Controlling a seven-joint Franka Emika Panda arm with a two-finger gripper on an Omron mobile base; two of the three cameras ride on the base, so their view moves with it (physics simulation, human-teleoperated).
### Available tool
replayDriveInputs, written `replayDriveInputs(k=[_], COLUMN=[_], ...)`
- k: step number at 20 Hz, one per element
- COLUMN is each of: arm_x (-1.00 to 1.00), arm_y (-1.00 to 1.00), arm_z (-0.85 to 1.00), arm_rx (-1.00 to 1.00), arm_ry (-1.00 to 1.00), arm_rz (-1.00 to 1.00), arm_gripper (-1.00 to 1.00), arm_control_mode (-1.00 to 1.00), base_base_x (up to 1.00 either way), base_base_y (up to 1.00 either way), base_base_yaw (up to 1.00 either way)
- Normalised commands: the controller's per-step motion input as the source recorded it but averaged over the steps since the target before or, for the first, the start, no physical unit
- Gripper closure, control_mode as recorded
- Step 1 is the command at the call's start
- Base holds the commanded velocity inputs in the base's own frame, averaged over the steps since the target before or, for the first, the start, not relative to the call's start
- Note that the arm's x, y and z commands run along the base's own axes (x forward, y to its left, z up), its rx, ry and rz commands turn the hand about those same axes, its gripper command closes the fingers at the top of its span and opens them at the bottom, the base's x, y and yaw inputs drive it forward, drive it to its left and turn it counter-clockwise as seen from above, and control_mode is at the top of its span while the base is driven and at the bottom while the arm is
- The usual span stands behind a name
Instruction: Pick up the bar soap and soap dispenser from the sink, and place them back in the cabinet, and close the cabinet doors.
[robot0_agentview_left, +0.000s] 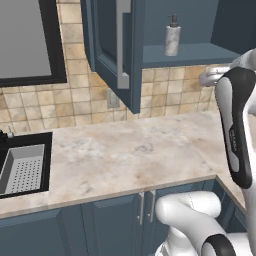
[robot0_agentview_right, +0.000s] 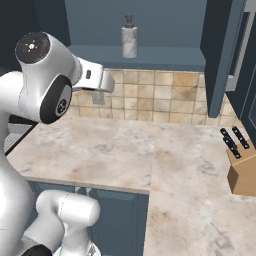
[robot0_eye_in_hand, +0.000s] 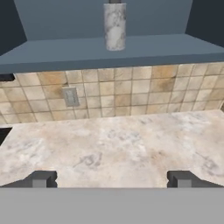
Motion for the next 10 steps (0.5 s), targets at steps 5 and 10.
replayDriveInputs(k=[5, 10], arm_x=[-0.56, -0.53], arm_y=[0.12, 0.22], arm_z=[-0.06, -0.10], arm_rx=[0.00, 0.00], arm_ry=[0.08, 0.07], arm_rz=[0.00, 0.00], arm_gripper=[-1.00, -1.00], arm_control_mode=[-1.00, -1.00], base_base_x=[0.00, 0.00], base_base_y=[0.00, 0.00], base_base_yaw=[0.00, 0.00])
